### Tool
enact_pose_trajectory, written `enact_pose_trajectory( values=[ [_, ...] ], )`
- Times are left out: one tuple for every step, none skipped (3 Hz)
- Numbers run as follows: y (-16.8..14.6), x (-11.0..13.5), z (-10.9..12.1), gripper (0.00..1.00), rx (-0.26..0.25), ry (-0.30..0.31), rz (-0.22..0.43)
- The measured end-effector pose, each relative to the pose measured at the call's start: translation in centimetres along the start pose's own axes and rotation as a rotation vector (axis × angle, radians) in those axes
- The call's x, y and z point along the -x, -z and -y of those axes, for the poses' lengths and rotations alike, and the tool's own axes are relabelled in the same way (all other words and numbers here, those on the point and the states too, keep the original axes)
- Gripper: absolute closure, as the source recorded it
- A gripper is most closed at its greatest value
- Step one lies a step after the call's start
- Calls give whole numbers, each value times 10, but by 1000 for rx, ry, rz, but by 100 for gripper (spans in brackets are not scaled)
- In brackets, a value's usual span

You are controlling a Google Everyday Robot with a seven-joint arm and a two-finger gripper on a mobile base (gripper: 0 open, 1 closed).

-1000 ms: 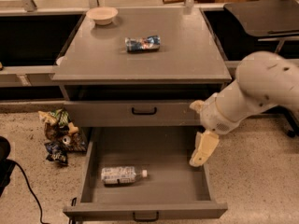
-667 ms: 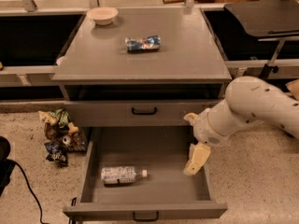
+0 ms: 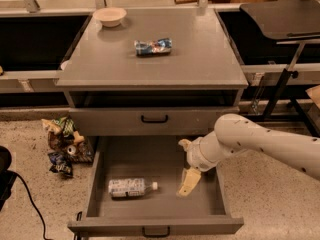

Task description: Pick blue plastic bottle from middle drawer and place on counter

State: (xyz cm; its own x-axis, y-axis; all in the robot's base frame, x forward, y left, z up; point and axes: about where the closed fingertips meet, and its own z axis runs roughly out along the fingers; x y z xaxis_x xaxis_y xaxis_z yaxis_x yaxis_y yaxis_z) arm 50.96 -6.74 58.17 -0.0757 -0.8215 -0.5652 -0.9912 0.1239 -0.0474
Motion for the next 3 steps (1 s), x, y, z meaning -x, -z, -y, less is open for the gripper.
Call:
enact_pose_trajectory(
  values=[
    [-11, -1, 3, 0, 7, 2, 3],
    [-56, -7, 15, 0, 30, 25, -12],
    [-110, -6, 21, 0, 56, 69, -46]
  ],
)
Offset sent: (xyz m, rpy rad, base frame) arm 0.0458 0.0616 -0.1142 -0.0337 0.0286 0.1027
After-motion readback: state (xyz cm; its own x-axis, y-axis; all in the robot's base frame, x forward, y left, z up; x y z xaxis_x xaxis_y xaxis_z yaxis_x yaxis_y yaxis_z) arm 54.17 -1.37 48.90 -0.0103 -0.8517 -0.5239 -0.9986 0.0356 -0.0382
